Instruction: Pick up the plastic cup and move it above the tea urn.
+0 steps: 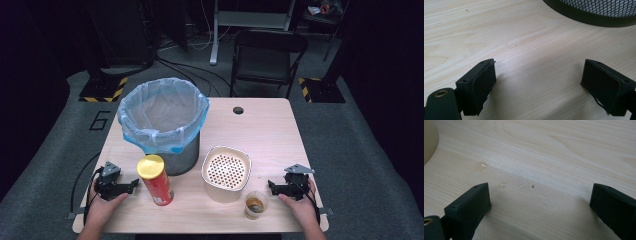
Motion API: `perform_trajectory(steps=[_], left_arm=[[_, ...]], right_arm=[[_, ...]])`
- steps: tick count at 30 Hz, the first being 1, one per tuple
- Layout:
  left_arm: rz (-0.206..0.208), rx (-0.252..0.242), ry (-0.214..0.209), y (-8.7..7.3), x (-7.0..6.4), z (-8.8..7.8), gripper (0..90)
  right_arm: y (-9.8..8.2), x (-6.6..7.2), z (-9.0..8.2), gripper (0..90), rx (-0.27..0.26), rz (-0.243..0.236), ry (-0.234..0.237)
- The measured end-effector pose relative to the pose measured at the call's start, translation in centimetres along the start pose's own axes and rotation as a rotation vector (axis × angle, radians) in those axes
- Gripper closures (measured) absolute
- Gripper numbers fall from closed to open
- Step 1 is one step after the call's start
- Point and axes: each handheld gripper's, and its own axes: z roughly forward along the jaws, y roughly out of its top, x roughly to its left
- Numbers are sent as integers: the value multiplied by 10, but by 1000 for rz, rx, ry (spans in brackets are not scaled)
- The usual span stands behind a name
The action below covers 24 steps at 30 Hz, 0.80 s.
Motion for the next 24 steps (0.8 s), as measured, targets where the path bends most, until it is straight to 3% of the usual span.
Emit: perform_trajectory(steps=[17, 19, 20, 23, 24], left_arm=[[-11, -17, 19, -2, -1, -1, 131], [-11, -17, 19, -2, -1, -1, 131], [-11, -17, 18, -2, -1, -1, 131], [-11, -18, 19, -2, -1, -1, 132], [-10, -18, 18, -2, -1, -1, 132]], right_arm=[[-2, 2, -3, 56, -6, 17, -1], [-3, 1, -4, 90, -14, 5, 4], [-4, 1, -6, 159, -23, 5, 9], [-4, 1, -7, 205, -31, -2, 17], [-4, 1, -10, 276, -24, -8, 26]])
